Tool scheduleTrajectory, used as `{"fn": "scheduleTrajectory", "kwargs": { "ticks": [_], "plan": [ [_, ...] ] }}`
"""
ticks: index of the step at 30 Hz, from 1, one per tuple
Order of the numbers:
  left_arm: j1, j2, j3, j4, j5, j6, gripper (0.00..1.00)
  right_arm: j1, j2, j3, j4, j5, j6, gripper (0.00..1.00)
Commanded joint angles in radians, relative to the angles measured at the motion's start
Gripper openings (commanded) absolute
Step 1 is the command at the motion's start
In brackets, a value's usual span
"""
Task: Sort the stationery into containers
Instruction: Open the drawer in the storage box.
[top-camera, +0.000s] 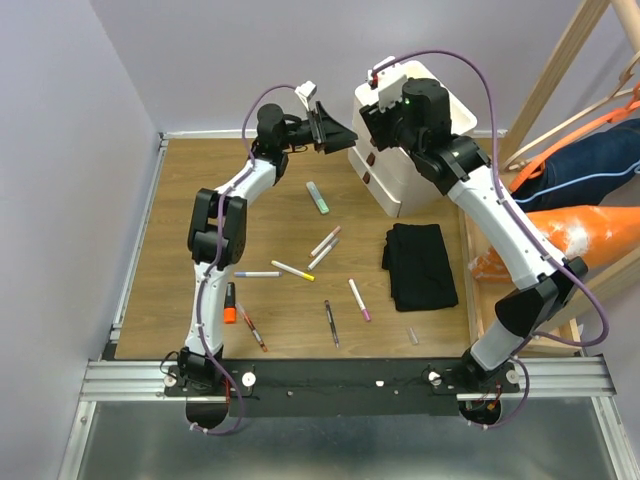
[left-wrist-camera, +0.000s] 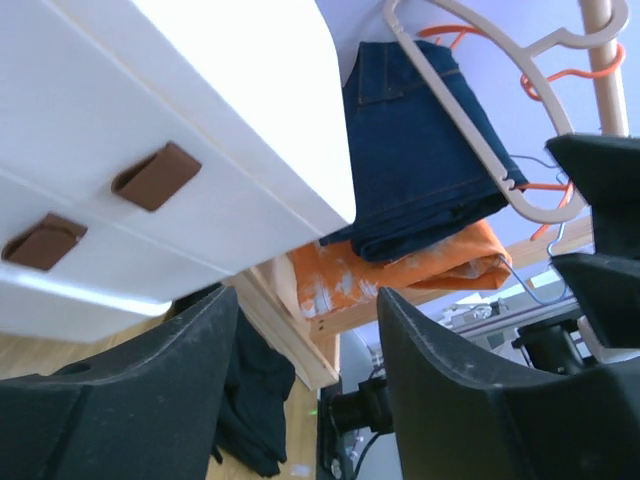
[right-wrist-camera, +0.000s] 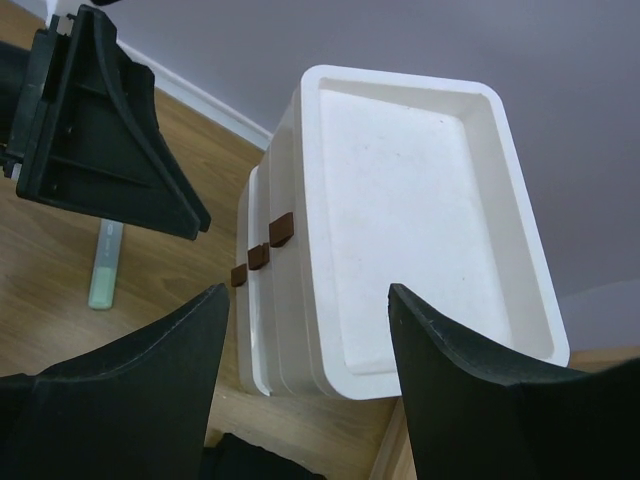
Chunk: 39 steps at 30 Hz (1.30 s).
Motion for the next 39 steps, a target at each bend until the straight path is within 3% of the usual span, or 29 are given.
{"fn": "scheduleTrajectory", "kwargs": {
  "ticks": [1,13,22,39],
  "plan": [
    [0.003,0.104,0.083,0.194,-0.059,-0.129,0.62,0.002,0.018,0.014,-0.046,0.027,-0.032,0.71],
    [-0.028,0.25,0.211,0.104,-0.091,-0.077,0.63,0.001,0.087,0.127,-0.056,0.053,-0.085,0.7],
    [-0.071,0.314,0.282,0.142,-0.102,-0.041,0.68,0.002,0.075,0.1,-0.065,0.057,-0.083,0.69],
    [-0.074,0.365,0.383,0.111,-0.146,0.026,0.69,0.001,0.108,0.109,-0.06,0.072,-0.092,0.68]
  ]
}}
